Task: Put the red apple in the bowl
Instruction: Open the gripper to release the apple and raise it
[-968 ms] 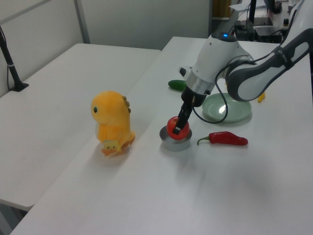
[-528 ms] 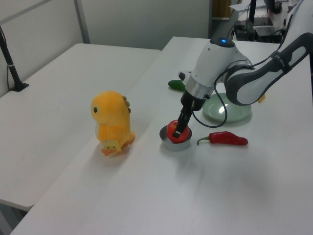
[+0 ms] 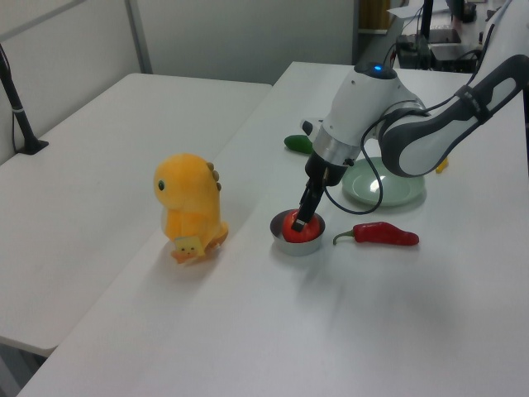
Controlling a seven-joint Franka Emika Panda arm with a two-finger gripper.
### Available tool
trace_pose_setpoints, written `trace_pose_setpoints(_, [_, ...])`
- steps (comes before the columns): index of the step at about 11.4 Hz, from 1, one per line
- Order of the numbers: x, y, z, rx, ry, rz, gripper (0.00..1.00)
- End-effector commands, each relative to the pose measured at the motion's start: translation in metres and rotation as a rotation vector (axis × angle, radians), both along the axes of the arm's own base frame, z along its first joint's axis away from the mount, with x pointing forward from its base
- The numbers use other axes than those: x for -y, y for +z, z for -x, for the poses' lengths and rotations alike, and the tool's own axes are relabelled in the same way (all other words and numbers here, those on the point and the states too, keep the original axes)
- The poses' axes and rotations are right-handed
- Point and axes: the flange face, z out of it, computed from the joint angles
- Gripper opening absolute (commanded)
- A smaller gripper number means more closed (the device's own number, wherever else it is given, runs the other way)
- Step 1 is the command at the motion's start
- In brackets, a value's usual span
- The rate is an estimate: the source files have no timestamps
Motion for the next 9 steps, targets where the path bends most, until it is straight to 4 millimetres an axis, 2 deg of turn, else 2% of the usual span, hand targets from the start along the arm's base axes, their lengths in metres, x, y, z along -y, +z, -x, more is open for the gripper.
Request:
trace_pose_setpoints(1, [0.006, 0.027, -0.002, 0.048, 0.001, -0.003, 1.00])
trace_pose_setpoints(2, [0.009, 0.038, -0.001, 0.043, -0.012, -0.003, 1.00])
trace_pose_setpoints(3, [0.014, 0.058, 0.003, 0.033, -0.024, 0.009, 1.00])
trace_pose_setpoints(4, [0.019, 0.084, 0.009, 0.040, -0.032, 0.014, 1.00])
trace_pose_setpoints(6, [0.041, 0.134, 0.022, 0.017, -0.072, 0.042, 1.00])
trace_pose_setpoints(9, [0.074, 0.201, 0.054, -0.029, -0.128, 0.090, 1.00])
